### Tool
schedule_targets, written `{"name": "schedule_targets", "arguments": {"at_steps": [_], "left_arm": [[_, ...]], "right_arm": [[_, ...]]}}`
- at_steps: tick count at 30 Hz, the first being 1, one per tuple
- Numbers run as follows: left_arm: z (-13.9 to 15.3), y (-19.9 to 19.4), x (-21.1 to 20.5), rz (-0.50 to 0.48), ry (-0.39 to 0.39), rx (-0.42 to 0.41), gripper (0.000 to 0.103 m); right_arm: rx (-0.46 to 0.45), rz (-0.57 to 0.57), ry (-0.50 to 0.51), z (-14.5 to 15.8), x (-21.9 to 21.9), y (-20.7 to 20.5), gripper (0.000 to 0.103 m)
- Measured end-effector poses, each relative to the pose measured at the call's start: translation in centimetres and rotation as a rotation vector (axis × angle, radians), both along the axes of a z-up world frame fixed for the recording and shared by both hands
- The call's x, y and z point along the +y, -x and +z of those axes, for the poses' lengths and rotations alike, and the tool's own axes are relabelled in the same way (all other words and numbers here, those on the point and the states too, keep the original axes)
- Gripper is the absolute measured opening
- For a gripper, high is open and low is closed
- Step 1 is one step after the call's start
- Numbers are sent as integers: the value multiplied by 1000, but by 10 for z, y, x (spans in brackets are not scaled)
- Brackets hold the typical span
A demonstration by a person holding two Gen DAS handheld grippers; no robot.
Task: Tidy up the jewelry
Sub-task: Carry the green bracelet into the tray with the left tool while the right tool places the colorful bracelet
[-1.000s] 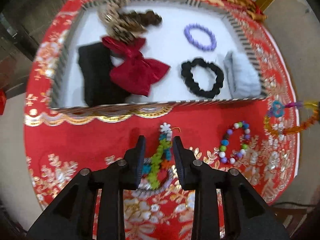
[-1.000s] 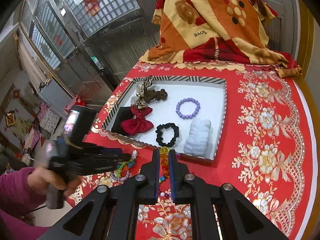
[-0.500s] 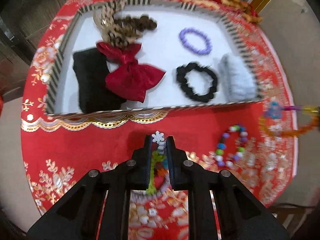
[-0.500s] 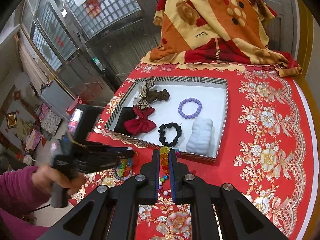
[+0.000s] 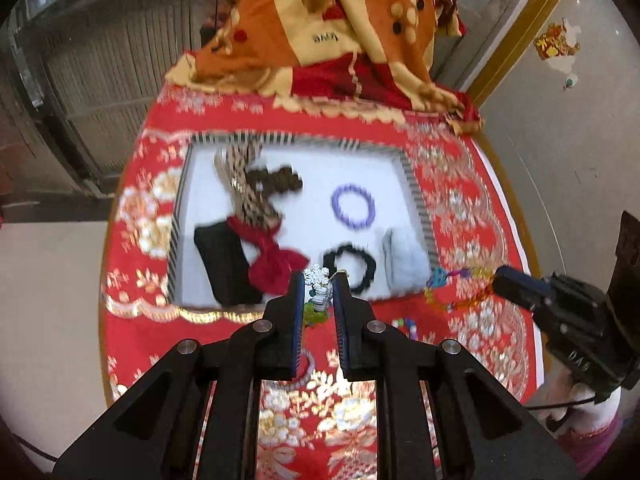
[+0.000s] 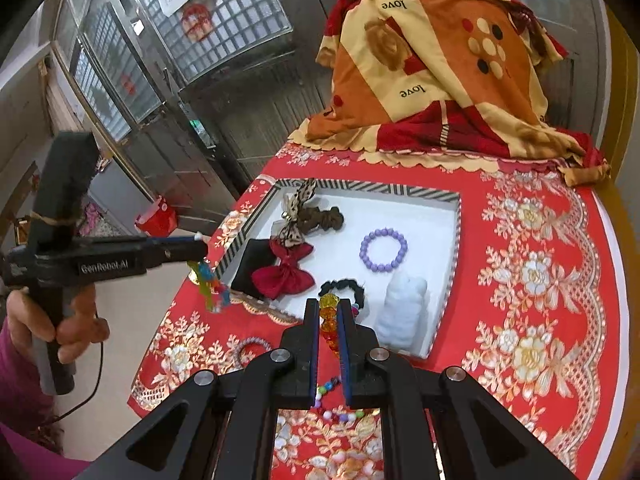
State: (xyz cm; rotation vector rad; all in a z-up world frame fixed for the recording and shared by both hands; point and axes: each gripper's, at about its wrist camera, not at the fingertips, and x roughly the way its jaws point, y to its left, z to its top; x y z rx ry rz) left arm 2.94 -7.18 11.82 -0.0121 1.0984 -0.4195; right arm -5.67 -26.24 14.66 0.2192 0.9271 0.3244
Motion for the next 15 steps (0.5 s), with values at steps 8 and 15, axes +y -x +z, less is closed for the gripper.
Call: {"name": "schedule_targets", "arguments": {"at_steps": [8,15], "left_arm": [[-5,-35,-21,-9,-36,-13,13],[-30,-71,-52,-27,-37,37,13]], "right_arm": [[22,-26,35,-6,-10,-40,8],[75,-72,41,-24,-23,-87,8]]}}
